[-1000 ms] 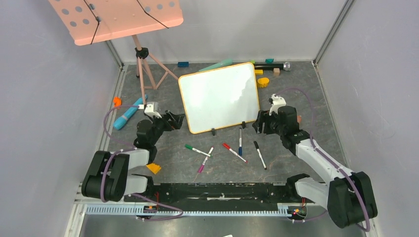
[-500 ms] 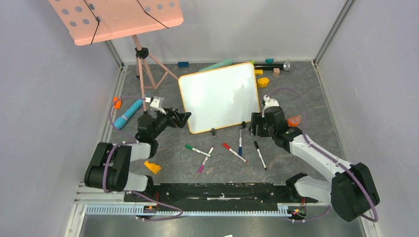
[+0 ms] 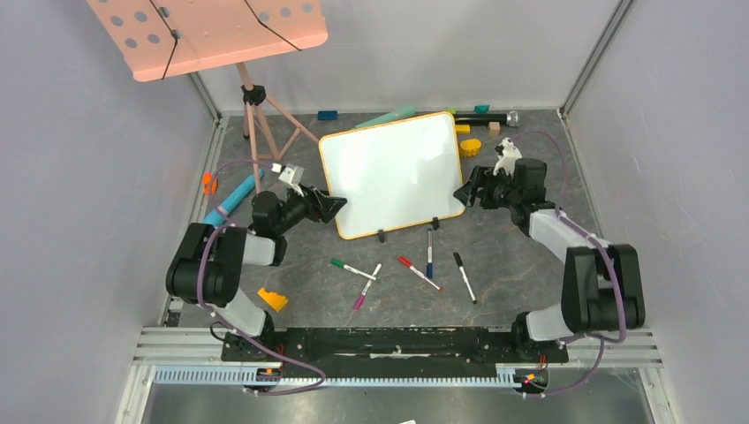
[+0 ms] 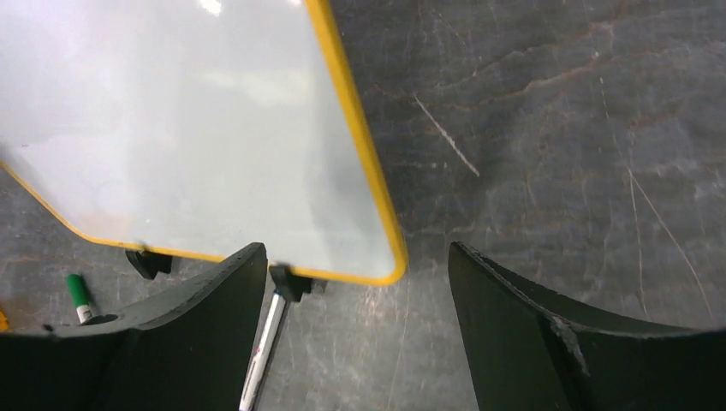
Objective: Write a sentence on the whiteboard
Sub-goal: Move the whiteboard to the center of the board.
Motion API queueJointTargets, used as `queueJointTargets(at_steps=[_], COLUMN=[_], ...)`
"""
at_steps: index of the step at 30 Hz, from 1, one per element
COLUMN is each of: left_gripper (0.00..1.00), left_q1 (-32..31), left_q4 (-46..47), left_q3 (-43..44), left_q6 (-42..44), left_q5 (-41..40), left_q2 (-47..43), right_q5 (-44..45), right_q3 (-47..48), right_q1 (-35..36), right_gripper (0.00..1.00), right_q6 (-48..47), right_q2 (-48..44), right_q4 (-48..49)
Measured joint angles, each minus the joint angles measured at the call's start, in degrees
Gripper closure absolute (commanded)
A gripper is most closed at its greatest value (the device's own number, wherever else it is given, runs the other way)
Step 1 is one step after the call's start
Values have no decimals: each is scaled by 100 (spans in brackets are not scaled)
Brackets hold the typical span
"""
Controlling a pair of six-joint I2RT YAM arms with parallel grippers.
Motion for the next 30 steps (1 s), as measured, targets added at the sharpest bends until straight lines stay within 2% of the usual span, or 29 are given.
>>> queueJointTargets(at_steps=[4,7,11,12,14,15,18,24,30], left_gripper=[32,35,39,43,61,65,66,70,75], left_q1=[74,120,162,170,181,188,229,258,284], left_q4=[221,289,564,605,682,693,706,730,859], left_q3=[46,210,496,540,584,608,754,848,1073], left_q6=[-9,-55,-234,-267,-302,-332,-518,-654,-940], left_q5=[205,444,857,929,1058,1106,1325,1563,1875], left_q2=[221,457,817,874,944,966,1086,1152,1405], right_q5=[-570,-911,-1233,-1294,-1333,-1355,-1283,-1163,-1043], right_q3=[341,680,927,935,920,885,715,317,-74], right_q1=[-105,-90,-92,-92,-92,-92,-133,-184,-221], right_gripper=[25,30,44,49,55,60,70,79,81], right_q6=[28,50,90,103,103,107,83,66,4], right_q2=[796,1196,1427,1447,1456,1456,1447,1244,807], right_q4=[553,955,1338,1394,1460,1499,1587,1711,1685])
